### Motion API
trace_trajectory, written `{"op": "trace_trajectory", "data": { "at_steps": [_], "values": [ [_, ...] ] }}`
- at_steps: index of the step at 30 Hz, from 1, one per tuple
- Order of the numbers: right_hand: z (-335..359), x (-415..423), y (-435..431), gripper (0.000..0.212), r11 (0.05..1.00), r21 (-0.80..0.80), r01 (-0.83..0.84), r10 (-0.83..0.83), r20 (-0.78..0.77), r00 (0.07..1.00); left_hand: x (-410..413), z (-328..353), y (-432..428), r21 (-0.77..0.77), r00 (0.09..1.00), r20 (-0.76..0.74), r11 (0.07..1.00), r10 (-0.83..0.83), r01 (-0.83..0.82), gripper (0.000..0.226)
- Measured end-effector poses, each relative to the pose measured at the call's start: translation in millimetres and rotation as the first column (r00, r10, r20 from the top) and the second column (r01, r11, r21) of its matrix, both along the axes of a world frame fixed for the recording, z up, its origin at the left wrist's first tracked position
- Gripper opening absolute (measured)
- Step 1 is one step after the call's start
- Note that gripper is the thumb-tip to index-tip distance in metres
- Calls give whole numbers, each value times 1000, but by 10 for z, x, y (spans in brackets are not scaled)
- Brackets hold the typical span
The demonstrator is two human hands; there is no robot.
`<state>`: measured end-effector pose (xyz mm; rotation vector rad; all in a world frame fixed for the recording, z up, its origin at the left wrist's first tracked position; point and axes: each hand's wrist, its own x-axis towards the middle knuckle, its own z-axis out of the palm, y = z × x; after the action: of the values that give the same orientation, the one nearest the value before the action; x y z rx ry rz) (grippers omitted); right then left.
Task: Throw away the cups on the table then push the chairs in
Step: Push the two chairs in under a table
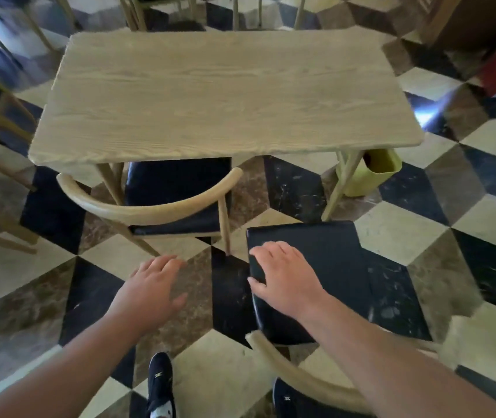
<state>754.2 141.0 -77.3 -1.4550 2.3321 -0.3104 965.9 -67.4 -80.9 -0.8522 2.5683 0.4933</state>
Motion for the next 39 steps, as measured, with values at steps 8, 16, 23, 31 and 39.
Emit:
{"op": "trace_trajectory", "data": {
  "at_steps": [8, 16, 23, 31, 39],
  "values": [
    [-118, -816, 2281, 46, 955, 246, 166, -165, -23, 986, -557, -100, 1736, 124, 994, 48, 988, -95, 88, 73],
    [-529, -609, 3182, 60, 902, 407, 141, -173, 44, 984, -635, -416, 2490, 170, 851, 273, 893, -448, 416, 82],
    [-504, -580, 3322, 83, 751, 648, -126, 96, 81, 992, -651, -598, 2785, 76, 779, 312, 831, -544, 550, 66],
    [-528, -740, 3156, 10, 727, 652, -216, 336, -63, 940, -889, -682, 2564, 27, 786, 271, 820, -556, 571, 31],
    [-568, -1486, 2584, 18, 761, 607, -228, 343, -77, 936, -1558, -770, 2086, -42, 823, 302, 855, -482, 517, 47]
  ]
}}
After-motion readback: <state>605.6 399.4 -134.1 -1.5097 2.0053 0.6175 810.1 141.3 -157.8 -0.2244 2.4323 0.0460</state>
